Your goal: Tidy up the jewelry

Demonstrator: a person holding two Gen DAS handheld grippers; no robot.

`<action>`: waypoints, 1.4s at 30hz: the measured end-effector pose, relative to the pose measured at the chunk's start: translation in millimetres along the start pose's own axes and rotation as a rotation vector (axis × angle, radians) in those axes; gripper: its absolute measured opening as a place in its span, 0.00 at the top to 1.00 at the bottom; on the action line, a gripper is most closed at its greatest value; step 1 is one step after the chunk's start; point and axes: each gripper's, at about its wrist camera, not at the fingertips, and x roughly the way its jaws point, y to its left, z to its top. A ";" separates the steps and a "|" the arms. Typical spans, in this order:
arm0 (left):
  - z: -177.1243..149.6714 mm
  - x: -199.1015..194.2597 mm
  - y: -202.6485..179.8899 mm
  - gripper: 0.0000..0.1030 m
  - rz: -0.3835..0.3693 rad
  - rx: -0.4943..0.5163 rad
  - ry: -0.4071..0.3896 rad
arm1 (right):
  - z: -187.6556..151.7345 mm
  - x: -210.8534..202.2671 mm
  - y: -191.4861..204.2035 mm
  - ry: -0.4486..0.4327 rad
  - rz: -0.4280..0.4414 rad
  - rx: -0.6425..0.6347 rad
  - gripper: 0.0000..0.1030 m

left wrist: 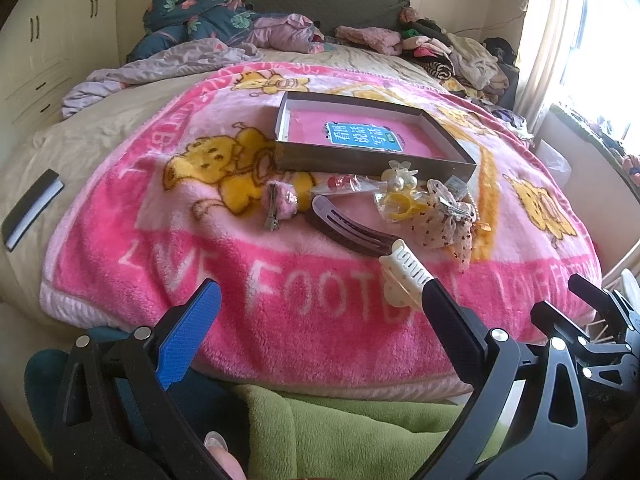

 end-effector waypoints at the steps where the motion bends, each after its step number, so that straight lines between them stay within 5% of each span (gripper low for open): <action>1: -0.4 1.5 -1.1 0.10 -0.001 0.000 0.002 | 0.4 0.0 -1.4 -0.001 -0.001 0.003 0.06; 27: 1.3 87.7 -33.3 0.12 -0.128 0.017 0.225 | 36.9 74.5 -54.6 0.049 0.041 -0.072 0.07; 42: 6.4 120.5 -50.5 0.52 -0.234 -0.014 0.316 | 68.0 125.0 -49.3 0.109 0.163 -0.284 0.11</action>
